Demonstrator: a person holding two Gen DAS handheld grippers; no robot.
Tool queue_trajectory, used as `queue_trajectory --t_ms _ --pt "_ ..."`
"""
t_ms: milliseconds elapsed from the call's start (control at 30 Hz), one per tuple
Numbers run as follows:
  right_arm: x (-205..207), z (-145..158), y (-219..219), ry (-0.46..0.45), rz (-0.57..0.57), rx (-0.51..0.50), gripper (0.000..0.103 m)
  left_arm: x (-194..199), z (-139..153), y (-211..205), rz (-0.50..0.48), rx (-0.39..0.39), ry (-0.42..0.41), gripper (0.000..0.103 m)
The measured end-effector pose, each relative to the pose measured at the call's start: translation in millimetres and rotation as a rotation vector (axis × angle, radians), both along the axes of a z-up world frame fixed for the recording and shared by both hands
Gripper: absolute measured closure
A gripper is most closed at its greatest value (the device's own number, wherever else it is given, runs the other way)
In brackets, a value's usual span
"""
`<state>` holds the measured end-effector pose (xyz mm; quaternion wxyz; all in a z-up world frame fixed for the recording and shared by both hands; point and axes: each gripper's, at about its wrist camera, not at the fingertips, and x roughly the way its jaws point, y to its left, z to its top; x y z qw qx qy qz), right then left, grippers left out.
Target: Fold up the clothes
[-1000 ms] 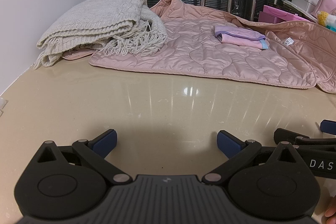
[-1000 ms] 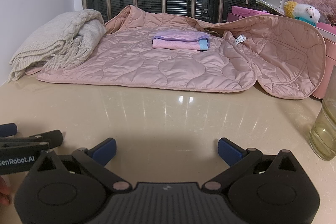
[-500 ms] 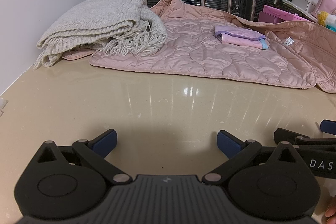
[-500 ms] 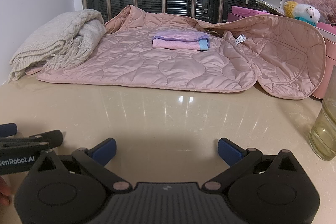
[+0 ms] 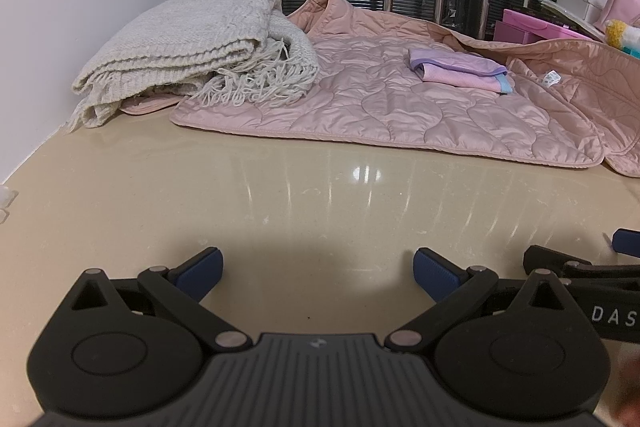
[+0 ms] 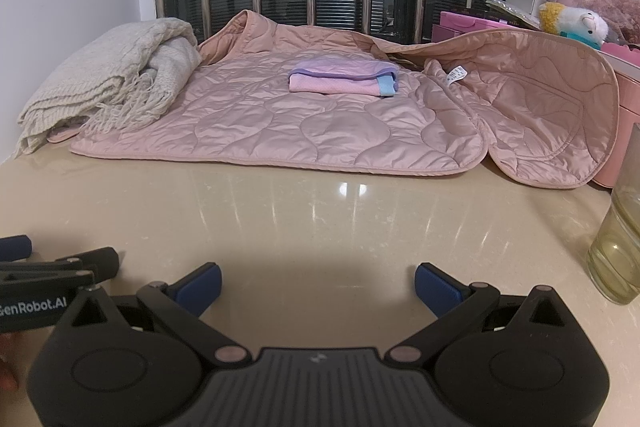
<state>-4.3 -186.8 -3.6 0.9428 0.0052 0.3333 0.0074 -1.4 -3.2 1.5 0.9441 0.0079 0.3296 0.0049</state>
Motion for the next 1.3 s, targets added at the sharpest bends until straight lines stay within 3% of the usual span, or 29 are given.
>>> queue_trajectory --t_ms 133,200,367,433,500,567,633,733,800,867,933,967,1000,1133,1300 --pt "-1 3 1 0.007 0.019 -0.009 0.0 -1 7 -10 -0.048 0.081 -0.037 0.001" --pt "1 11 -2 0.04 0.107 -0.012 0.002 0 22 -10 -0.093 0.069 -0.085 0.001" --pt "42 71 -50 -0.08 0.105 0.216 0.002 55 79 -10 -0.157 -0.086 -0.146 0.0" --pt "85 90 -74 -0.091 0.086 0.336 0.002 98 94 -15 -0.194 -0.185 -0.145 0.0" --pt "136 93 -102 -0.066 0.014 0.486 0.003 152 98 -13 -0.187 -0.355 -0.08 0.0" --pt "181 84 -125 -0.026 -0.048 0.615 0.013 204 90 -10 -0.133 -0.529 0.007 0.001" --pt "208 69 -133 0.011 -0.079 0.669 0.027 249 70 -15 -0.084 -0.632 0.094 0.001" --pt "248 45 -145 0.067 -0.125 0.75 0.031 307 40 -23 -0.019 -0.751 0.215 0.012" --pt "275 30 -153 0.104 -0.157 0.804 0.035 330 18 -31 0.001 -0.788 0.289 0.034" --pt "301 14 -161 0.142 -0.188 0.857 0.048 347 1 -37 0.017 -0.812 0.341 0.057" --pt "321 3 -166 0.165 -0.21 0.878 0.079 357 -8 -40 0.029 -0.834 0.349 0.071" --pt "323 2 -164 0.16 -0.21 0.856 0.087 360 -9 -40 0.023 -0.846 0.349 0.083" --pt "325 1 -162 0.155 -0.211 0.834 0.097 361 -8 -39 0.017 -0.856 0.341 0.086" --pt "332 2 -156 0.133 -0.199 0.755 0.094 363 -1 -37 -0.017 -0.853 0.324 0.087" --pt "348 1 -163 0.117 -0.23 0.77 0.09 371 -1 -36 0.02 -0.858 0.321 0.086"
